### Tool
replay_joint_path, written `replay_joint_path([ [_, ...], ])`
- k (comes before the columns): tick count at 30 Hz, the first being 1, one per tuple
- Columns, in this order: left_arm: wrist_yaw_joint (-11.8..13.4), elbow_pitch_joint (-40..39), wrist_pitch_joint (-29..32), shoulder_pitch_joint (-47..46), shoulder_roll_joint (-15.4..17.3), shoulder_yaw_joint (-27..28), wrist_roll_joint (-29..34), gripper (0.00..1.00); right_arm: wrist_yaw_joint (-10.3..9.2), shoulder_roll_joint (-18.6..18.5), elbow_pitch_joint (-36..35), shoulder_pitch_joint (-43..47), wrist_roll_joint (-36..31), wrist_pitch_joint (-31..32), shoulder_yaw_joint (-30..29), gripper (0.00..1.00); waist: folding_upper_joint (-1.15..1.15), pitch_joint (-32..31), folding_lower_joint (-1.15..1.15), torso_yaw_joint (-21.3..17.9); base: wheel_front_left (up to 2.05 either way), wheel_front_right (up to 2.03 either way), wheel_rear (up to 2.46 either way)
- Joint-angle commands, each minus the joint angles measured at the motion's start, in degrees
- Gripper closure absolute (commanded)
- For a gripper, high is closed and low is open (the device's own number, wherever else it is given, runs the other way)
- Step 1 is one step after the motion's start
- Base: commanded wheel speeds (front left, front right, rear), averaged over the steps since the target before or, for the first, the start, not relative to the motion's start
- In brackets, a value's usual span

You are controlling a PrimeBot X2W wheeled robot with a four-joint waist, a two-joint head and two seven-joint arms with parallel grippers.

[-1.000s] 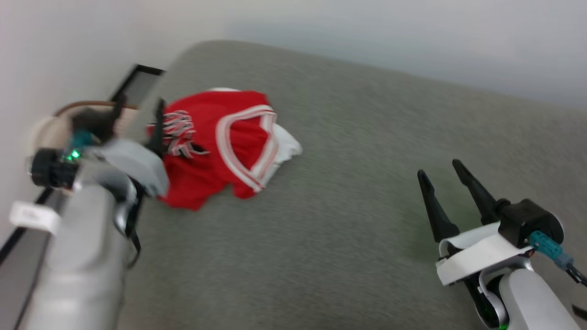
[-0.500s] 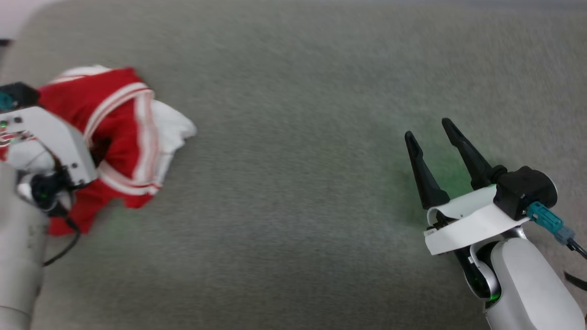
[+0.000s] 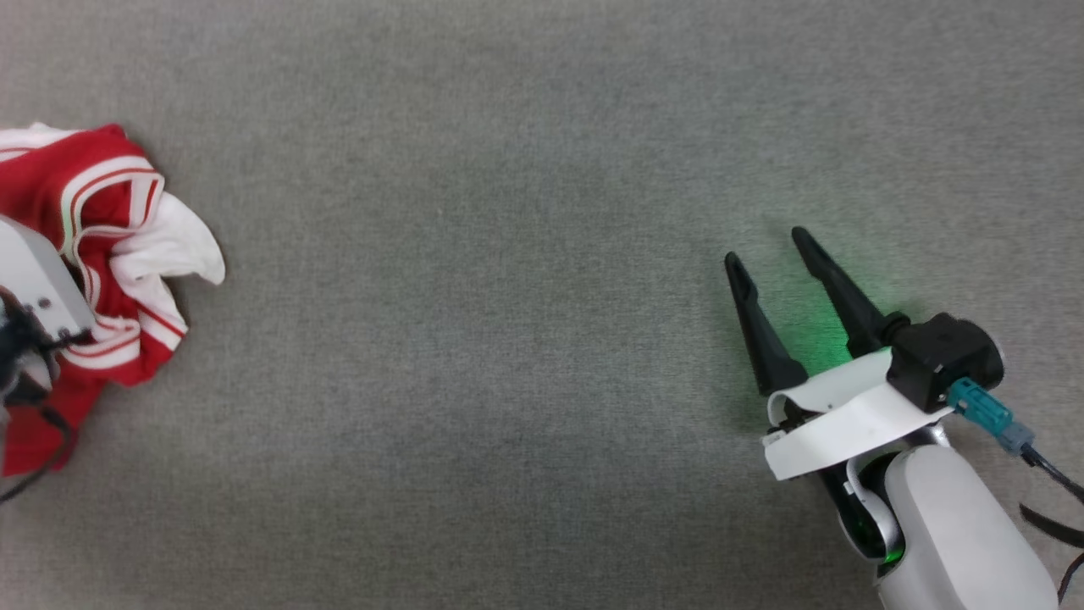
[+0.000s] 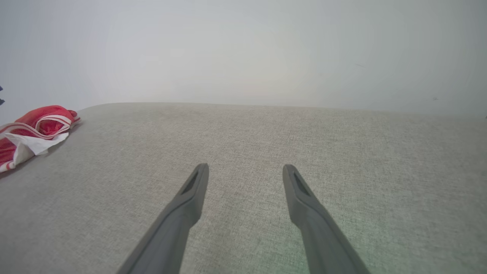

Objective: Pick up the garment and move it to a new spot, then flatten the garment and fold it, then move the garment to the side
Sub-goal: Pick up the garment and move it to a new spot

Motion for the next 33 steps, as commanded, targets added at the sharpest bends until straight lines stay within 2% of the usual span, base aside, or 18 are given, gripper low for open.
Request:
replay_joint_path([
  [1,-0.29,1.48,-1.26,4.58,-4.51,-3.15,1.15,1.00,-0.07,0.41,0.36,0.80,0.59,-0.03,-0.09,0.00,0.00,-3.30,0.00,0.40,0.00,0.00,0.00],
  [2,-0.29,1.48,-1.26,4.58,-4.51,-3.15,1.15,1.00,-0.07,0.41,0.36,0.80,0.59,-0.03,-0.09,0.00,0.00,-3.30,0.00,0.40,0.00,0.00,0.00],
  [3,-0.29,0.39,-5.87,2.91,-2.68,-4.03,2.56,1.00,-0.06,0.66,0.73,1.56,0.67,-0.03,-1.09,0.00,0.00,-5.33,0.00,0.76,0.00,0.00,0.00],
  [8,-0.19,-3.72,-14.23,-0.56,-0.89,-7.87,4.72,1.00,-0.06,1.84,2.14,4.14,0.90,-0.03,-2.47,0.00,0.00,-10.78,0.00,1.06,0.00,0.00,0.00],
  [11,-0.10,-6.58,-15.67,-1.14,-0.95,-10.03,4.86,1.00,-0.07,2.35,2.40,5.28,1.08,-0.04,-2.93,0.00,0.00,-12.48,0.00,0.67,0.00,0.00,0.00],
  [15,-0.12,-17.21,-17.15,-2.10,-2.54,-18.07,2.69,1.00,-0.06,3.71,2.66,7.34,1.40,-0.03,-3.68,0.00,0.00,-15.36,0.00,-2.04,0.00,0.00,0.00],
  [17,-0.12,-19.63,-17.03,-2.38,-2.76,-19.93,1.95,1.00,-0.06,3.93,2.63,7.87,1.51,-0.03,-3.87,0.00,0.00,-15.78,0.00,-2.75,0.00,0.00,0.00],
  [23,-0.12,-32.14,-16.92,-5.94,-4.13,-30.77,-1.72,1.00,-0.06,5.30,2.27,8.92,2.28,-0.03,-5.01,0.00,0.00,-15.44,0.00,-9.46,0.00,0.00,0.00],
  [26,-0.12,-35.14,-18.63,-8.55,-6.03,-34.22,-3.57,1.00,-0.06,5.73,1.93,8.59,2.96,-0.03,-5.50,0.00,0.00,-14.22,0.00,-13.83,0.00,0.00,0.00],
  [29,-0.12,-38.45,-20.65,-12.06,-8.26,-40.04,-5.62,1.00,-0.06,6.10,1.45,7.77,3.94,-0.03,-6.12,0.00,0.00,-12.51,0.00,-18.36,0.00,0.00,0.00],
  [33,-0.09,-38.58,-25.35,-15.81,-9.08,-47.90,-8.07,1.00,-0.06,6.29,0.85,7.30,7.21,-0.03,-6.50,0.00,0.00,-10.45,0.00,-24.31,0.00,0.00,0.00],
])
